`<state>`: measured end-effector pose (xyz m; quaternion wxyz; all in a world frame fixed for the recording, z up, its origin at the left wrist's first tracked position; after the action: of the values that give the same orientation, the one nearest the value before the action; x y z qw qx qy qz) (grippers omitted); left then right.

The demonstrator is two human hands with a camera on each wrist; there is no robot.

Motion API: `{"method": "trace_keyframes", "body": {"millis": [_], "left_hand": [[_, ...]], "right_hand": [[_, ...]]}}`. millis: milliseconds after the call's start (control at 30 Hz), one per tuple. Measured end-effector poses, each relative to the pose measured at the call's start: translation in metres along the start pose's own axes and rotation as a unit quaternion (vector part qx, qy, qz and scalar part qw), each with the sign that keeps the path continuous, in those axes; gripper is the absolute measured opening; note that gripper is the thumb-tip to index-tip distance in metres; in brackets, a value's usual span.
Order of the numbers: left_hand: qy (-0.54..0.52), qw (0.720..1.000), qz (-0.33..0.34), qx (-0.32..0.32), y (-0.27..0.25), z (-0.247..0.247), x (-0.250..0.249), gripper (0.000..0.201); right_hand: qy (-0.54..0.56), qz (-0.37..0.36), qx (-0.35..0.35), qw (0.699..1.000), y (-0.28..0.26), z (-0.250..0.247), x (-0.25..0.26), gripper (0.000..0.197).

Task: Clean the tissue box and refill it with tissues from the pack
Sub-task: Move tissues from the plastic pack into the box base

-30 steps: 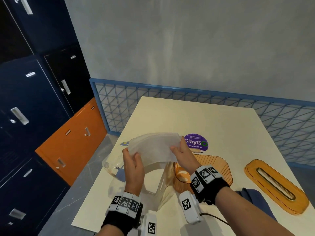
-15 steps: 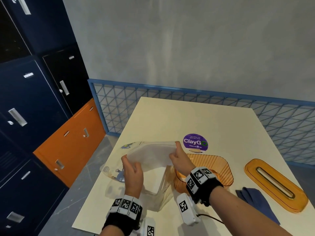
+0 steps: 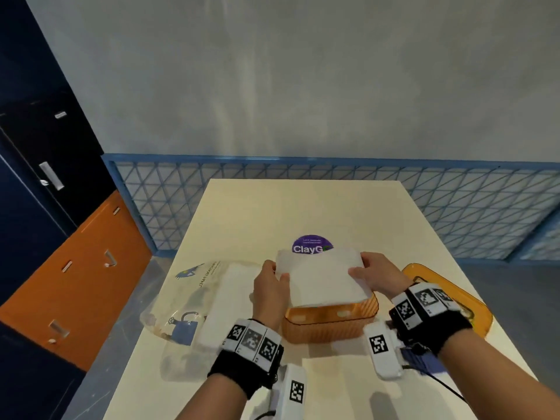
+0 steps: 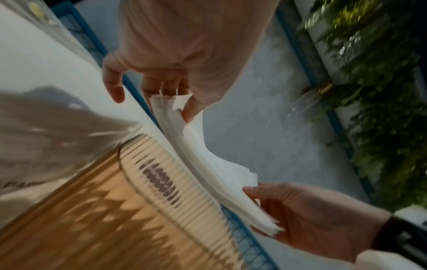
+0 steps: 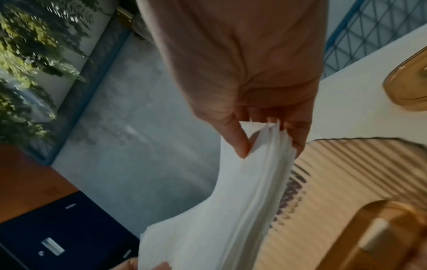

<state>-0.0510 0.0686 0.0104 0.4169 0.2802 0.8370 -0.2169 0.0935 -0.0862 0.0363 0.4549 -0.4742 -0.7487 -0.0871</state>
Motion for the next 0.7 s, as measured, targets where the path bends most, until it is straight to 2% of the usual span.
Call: {"method": "trace_keyframes", "body": {"millis": [67,167,300,433,567,700], "left_hand": [[0.099,0.995,-0.013,0.023,0.000,0.016,0.004,0.014],[0.219,0.975,0.008,0.038,0.001,0.029,0.007,0.019],[0.347,0.936,0.059,0.032,0.003,0.042,0.008,0.026],[0.422,0.900,0.104,0.031,0.001,0.051,0.005,0.029],[0.473,0.873,0.112,0.040,0.001,0.054,0.002,0.025],[0.502,0.852,0.141,0.048,-0.004,0.056,0.001,0.048]], "right_hand": [[-0.048,0.019,0.001,0.999,0.006,0.004,-0.019,0.015],[-0.126,0.053,-0.001,0.991,0.012,0.013,-0.034,0.017],[-0.181,0.069,-0.005,0.981,0.016,0.026,-0.038,0.033],[-0.208,0.084,-0.014,0.974,0.017,0.034,-0.034,0.037],[-0.243,0.084,0.007,0.966,0.015,0.042,-0.033,0.034],[-0.284,0.087,0.020,0.955,0.015,0.045,-0.033,0.036]]}}
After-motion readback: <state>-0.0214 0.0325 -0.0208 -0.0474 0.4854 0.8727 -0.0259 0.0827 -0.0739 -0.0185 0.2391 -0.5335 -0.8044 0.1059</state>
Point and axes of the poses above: each hand's wrist, its own y-axis towards the middle knuckle, its own z-axis out of the palm, x = y × z, the point moved 3 cm from there along y, towards the middle knuckle, and after that the axes turned 4 degrees about y, right-handed, at the moved point
